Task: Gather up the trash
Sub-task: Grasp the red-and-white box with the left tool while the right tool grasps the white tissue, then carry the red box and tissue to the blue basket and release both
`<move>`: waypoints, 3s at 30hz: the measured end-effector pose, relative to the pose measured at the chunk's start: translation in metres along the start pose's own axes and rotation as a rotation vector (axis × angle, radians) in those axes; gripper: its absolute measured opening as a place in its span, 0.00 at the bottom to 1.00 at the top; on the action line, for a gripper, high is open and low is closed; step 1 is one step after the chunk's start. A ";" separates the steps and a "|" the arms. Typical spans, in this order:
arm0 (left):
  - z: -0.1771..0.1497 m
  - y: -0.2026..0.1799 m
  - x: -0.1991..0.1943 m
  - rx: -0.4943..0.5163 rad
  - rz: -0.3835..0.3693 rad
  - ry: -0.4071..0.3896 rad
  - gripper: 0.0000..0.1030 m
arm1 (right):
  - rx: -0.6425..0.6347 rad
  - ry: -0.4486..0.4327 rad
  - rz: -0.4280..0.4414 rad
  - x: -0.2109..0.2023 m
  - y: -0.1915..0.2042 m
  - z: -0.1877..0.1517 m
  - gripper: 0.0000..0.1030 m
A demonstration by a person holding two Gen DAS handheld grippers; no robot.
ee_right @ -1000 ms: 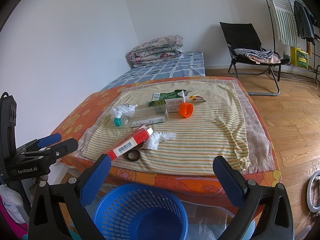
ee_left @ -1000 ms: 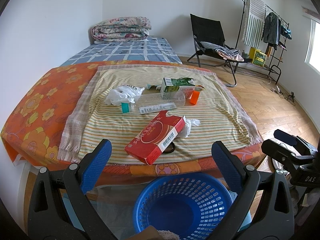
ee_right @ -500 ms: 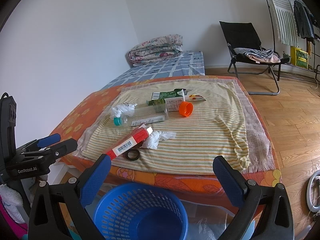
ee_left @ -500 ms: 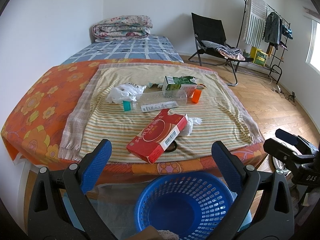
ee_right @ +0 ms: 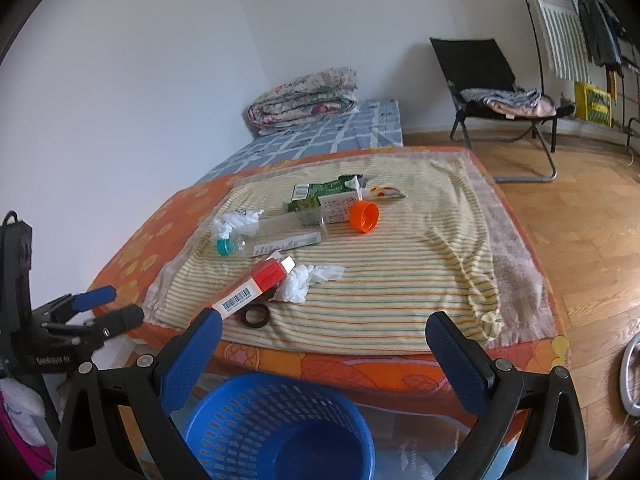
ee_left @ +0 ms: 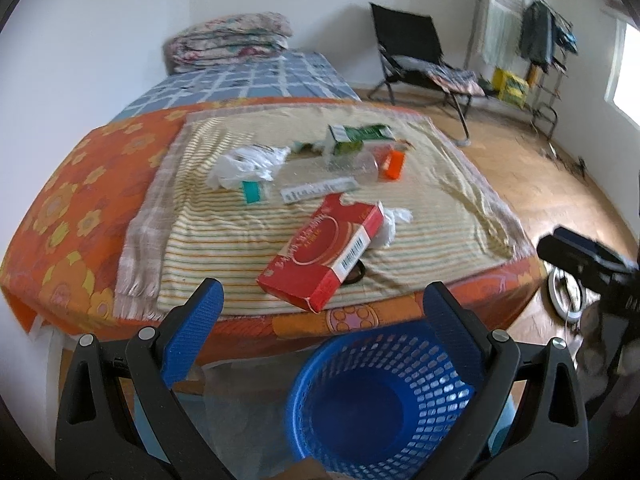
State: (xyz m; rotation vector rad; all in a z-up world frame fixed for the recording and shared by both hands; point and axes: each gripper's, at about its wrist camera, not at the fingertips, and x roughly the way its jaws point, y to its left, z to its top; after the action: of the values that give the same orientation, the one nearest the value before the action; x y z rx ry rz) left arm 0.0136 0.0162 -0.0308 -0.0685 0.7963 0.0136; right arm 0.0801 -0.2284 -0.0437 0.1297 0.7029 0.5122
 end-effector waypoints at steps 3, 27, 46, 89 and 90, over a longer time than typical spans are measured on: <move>0.003 -0.006 0.012 0.050 -0.012 0.031 0.99 | 0.012 0.047 0.026 0.014 -0.002 0.005 1.00; 0.008 -0.023 0.121 0.322 0.109 0.225 0.63 | 0.203 0.270 0.183 0.137 -0.023 0.035 0.82; 0.043 0.011 0.140 0.189 0.077 0.212 0.35 | 0.215 0.359 0.234 0.191 -0.001 0.033 0.53; -0.029 0.004 0.012 0.100 -0.207 0.144 0.19 | -0.178 0.234 0.190 0.029 0.037 -0.036 0.18; -0.034 0.001 0.012 0.102 -0.213 0.152 0.19 | -0.185 0.241 0.190 0.028 0.038 -0.042 0.18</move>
State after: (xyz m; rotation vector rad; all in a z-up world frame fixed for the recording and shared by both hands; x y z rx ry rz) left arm -0.0023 0.0144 -0.0630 -0.0576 0.9370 -0.2361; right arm 0.0554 -0.1837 -0.0808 -0.0403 0.8784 0.7804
